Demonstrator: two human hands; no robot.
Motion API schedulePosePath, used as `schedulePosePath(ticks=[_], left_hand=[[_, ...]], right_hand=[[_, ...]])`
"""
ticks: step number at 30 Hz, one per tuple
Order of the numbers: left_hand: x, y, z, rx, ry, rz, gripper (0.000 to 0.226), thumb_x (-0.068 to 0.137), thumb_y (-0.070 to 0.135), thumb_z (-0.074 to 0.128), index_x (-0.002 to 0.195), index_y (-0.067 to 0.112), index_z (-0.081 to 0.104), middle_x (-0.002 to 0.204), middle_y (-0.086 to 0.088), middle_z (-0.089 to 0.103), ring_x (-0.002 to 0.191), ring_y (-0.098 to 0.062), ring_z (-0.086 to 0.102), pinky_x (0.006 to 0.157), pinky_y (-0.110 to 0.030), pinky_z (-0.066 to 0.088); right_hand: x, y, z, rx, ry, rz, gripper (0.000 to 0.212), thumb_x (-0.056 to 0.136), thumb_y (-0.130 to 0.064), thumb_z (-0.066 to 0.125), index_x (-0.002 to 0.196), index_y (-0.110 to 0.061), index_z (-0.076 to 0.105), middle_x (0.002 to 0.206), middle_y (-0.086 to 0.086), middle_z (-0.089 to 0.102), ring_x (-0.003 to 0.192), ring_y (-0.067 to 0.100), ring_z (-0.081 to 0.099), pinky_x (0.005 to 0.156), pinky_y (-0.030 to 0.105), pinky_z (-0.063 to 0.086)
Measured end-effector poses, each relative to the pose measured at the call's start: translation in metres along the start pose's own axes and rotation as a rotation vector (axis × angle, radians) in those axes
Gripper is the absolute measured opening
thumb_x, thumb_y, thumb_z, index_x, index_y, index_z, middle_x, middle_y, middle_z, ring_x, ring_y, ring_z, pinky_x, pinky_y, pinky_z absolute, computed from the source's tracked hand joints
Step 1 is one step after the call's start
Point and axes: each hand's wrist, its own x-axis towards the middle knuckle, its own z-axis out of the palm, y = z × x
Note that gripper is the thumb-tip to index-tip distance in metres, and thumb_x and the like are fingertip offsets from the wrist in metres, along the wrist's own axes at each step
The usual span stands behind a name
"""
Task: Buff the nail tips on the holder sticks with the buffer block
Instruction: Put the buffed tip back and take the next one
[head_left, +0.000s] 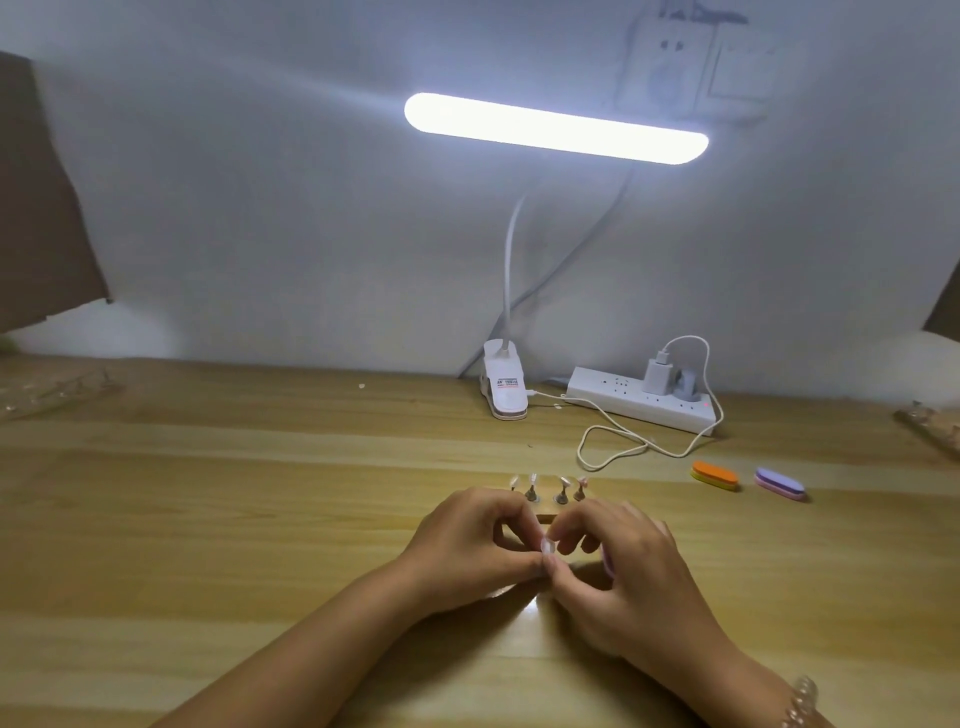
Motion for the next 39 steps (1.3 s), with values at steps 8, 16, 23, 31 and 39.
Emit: schedulePosePath(ticks=[8, 16, 23, 31, 39], left_hand=[[0.001, 0.000, 0.001, -0.036, -0.011, -0.019, 0.017, 0.074, 0.028, 0.082, 0.070, 0.037, 0.068, 0.071, 0.021, 0.067, 0.059, 0.007, 0.055, 0.062, -0.024, 0.043], [-0.001, 0.002, -0.007, -0.129, -0.091, -0.024, 0.012, 0.081, 0.014, 0.080, 0.082, 0.023, 0.074, 0.070, 0.018, 0.067, 0.058, 0.004, 0.057, 0.059, -0.015, 0.043], [-0.003, 0.000, -0.002, -0.024, -0.010, 0.000, 0.021, 0.078, 0.018, 0.077, 0.075, 0.036, 0.068, 0.068, 0.027, 0.064, 0.055, 0.006, 0.053, 0.057, -0.013, 0.038], [0.002, -0.003, -0.014, -0.054, 0.323, -0.023, 0.022, 0.077, 0.013, 0.076, 0.072, 0.033, 0.067, 0.070, 0.031, 0.065, 0.048, 0.001, 0.045, 0.051, -0.010, 0.034], [0.011, -0.019, -0.025, 0.021, 0.288, -0.236, 0.012, 0.080, 0.022, 0.077, 0.077, 0.029, 0.068, 0.091, 0.016, 0.072, 0.065, -0.001, 0.061, 0.074, -0.028, 0.052]], right_hand=[[0.002, 0.000, 0.000, -0.020, -0.013, 0.038, 0.013, 0.079, -0.041, 0.068, 0.083, -0.036, 0.057, 0.086, -0.021, 0.058, 0.088, -0.004, 0.049, 0.083, 0.030, 0.034], [-0.001, -0.003, 0.000, -0.057, 0.015, 0.000, 0.013, 0.077, -0.044, 0.060, 0.085, -0.037, 0.055, 0.083, -0.021, 0.056, 0.086, -0.002, 0.051, 0.086, 0.032, 0.036], [-0.003, -0.006, -0.002, -0.073, 0.022, -0.023, 0.019, 0.077, -0.044, 0.060, 0.093, -0.035, 0.058, 0.086, -0.022, 0.056, 0.086, -0.001, 0.053, 0.089, 0.034, 0.037], [-0.001, 0.000, -0.012, -0.033, 0.154, 0.092, 0.025, 0.075, -0.035, 0.063, 0.099, -0.034, 0.058, 0.089, -0.020, 0.055, 0.087, 0.003, 0.055, 0.083, 0.035, 0.036], [0.001, 0.010, -0.007, -0.245, -0.005, 0.197, 0.028, 0.077, -0.053, 0.048, 0.094, -0.033, 0.041, 0.094, -0.012, 0.043, 0.090, 0.007, 0.045, 0.082, 0.032, 0.033]])
